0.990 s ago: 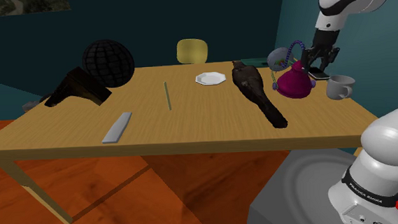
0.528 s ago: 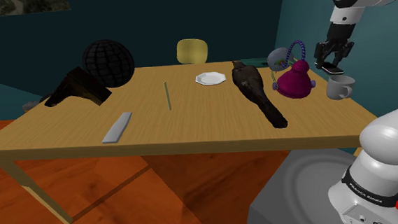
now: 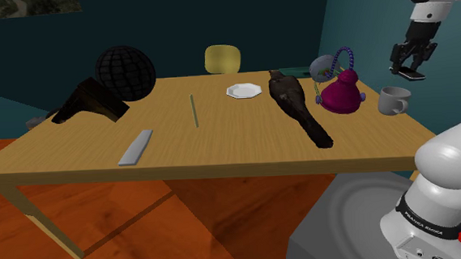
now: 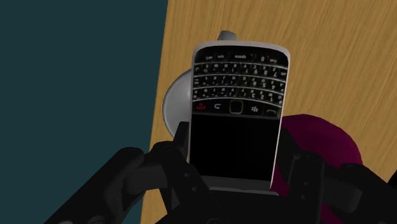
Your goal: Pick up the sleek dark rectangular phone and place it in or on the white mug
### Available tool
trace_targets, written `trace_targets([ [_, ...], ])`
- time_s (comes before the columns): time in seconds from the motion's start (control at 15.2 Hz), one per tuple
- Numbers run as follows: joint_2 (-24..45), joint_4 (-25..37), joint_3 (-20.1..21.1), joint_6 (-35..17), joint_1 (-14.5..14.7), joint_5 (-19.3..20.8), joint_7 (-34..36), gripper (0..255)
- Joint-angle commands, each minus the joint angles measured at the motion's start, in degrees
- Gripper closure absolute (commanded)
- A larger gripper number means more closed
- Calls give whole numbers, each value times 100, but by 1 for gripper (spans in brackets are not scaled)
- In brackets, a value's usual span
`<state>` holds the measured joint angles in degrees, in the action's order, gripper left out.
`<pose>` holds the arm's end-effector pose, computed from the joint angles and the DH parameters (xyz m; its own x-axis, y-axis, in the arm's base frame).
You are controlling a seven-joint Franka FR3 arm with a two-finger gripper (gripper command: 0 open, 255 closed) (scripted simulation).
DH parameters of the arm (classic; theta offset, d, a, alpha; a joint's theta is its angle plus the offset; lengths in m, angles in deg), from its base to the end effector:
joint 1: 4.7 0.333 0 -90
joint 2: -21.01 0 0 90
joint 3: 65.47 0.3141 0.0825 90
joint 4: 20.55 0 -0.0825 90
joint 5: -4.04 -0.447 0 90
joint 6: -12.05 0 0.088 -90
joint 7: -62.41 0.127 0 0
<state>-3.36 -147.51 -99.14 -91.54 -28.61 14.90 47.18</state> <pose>0.2431 -0.4412 0.4721 0.8005 -0.5988 -0.0257 -0.5992 -0.7986 -0.0574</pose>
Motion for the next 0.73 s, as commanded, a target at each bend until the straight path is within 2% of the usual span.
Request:
trace_targets([
  [0.0, 101, 10, -138, -98, -21, 9, -159, 255],
  [0.66, 297, -613, -280, -900, -62, 4, -234, 255],
])
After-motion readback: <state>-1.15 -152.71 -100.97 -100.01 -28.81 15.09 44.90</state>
